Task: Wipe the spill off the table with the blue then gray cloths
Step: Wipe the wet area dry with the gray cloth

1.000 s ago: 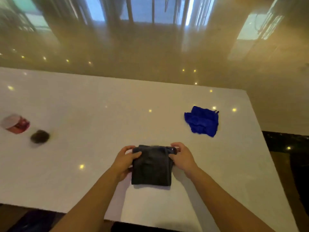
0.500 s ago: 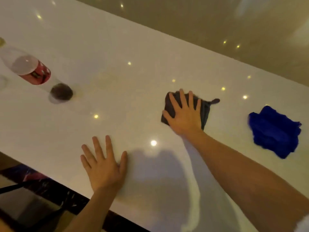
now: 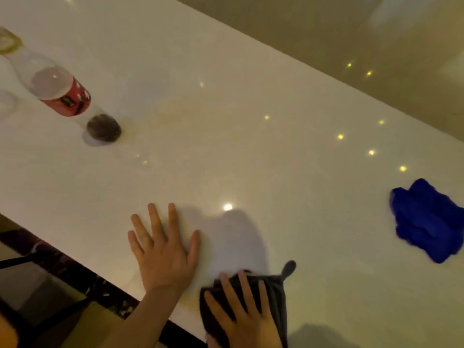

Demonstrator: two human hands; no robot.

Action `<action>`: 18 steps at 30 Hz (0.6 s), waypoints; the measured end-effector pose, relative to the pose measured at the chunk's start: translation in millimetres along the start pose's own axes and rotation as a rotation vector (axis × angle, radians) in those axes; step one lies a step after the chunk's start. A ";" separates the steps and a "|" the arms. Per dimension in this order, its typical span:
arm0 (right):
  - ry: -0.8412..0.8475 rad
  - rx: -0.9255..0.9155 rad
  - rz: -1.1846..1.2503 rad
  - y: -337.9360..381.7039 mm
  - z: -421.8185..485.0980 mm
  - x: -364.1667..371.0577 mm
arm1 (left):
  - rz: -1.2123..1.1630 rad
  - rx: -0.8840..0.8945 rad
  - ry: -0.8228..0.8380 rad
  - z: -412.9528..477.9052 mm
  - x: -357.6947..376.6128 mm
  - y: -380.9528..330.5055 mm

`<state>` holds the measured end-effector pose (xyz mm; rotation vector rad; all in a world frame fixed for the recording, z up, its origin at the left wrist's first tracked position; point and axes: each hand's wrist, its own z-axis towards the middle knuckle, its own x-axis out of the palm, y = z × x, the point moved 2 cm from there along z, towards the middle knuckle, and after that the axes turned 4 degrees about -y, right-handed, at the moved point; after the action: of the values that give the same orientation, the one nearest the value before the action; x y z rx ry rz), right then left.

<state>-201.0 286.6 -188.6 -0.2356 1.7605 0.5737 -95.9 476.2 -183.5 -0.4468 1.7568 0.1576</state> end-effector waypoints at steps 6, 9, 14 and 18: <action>-0.197 0.075 0.027 -70.5 252.2 -76.7 | -0.018 0.009 -0.015 -0.8 -1.8 -0.8; -0.071 0.073 -0.025 -41.3 398.0 -101.2 | -0.060 -0.118 -0.051 -5.5 -6.2 25.4; -0.091 -0.083 -0.113 -17.4 346.8 -80.3 | -0.046 -0.074 -0.011 -4.5 -8.6 25.7; -0.092 -0.135 -0.033 -12.1 145.8 -27.4 | -0.020 -0.020 -0.025 0.9 -0.9 25.0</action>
<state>-63.9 344.5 -190.3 -0.3265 1.6279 0.6696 -104.4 499.6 -186.2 -0.4752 1.7274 0.1656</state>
